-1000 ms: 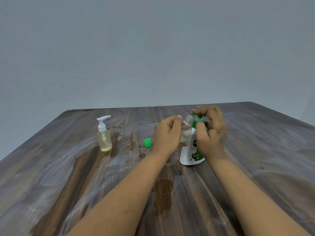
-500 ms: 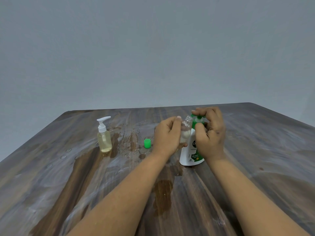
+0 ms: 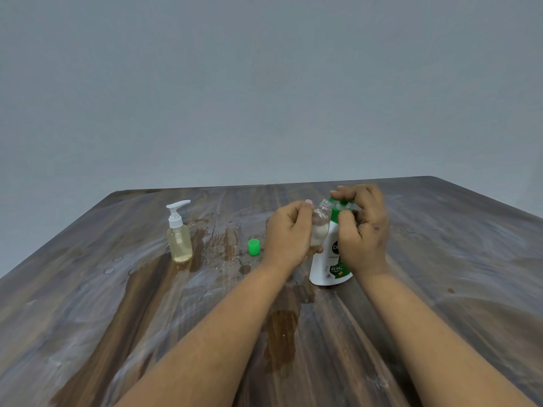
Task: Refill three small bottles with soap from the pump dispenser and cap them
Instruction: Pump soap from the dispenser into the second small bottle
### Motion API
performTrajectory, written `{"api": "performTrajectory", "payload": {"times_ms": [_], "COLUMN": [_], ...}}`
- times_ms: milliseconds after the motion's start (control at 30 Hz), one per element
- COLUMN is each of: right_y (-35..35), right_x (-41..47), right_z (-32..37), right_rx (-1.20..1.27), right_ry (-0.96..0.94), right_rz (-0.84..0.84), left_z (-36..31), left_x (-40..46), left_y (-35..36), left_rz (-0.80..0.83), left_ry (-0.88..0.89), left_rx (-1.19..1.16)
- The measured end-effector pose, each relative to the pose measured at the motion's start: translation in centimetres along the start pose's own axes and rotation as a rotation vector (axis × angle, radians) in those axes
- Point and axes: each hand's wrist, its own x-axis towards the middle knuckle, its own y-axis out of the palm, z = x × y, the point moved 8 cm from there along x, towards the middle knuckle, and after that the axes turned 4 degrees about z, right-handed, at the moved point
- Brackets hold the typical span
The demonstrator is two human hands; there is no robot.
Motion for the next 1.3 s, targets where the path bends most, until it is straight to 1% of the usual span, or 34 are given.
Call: {"api": "performTrajectory", "payload": {"times_ms": [400,533,700,867,1033,1200,1300], "right_y": [-0.05,-0.19,-0.16,-0.11,-0.17,-0.17,-0.13], "right_x": [-0.05,0.12,-0.07,-0.01,0.00,-0.24,-0.18], "right_z": [0.04,-0.17,0.17,0.22,0.12,0.72,0.61], "right_rx": [0.018,0.079,0.018,-0.002,0.019,-0.003,-0.017], "right_ry": [0.006,0.036,-0.009,-0.015,0.022,-0.022,-0.018], "right_rz": [0.005,-0.002,0.003,0.005,-0.009,0.008,0.009], "left_z": [0.26,0.23,0.07,0.08,0.13,-0.01,0.03], "left_x": [0.12,0.09,0.09,0.12,0.15,0.14,0.11], "left_y": [-0.05,0.02,-0.01,-0.08,-0.07,-0.06,-0.03], "left_rz": [0.001,0.000,0.005,0.001,-0.002,-0.001,0.003], "left_ry": [-0.009,-0.004,0.012,0.016,0.022,0.040,0.036], "left_rx": [0.001,0.000,0.008,0.008,0.004,0.010,0.007]}}
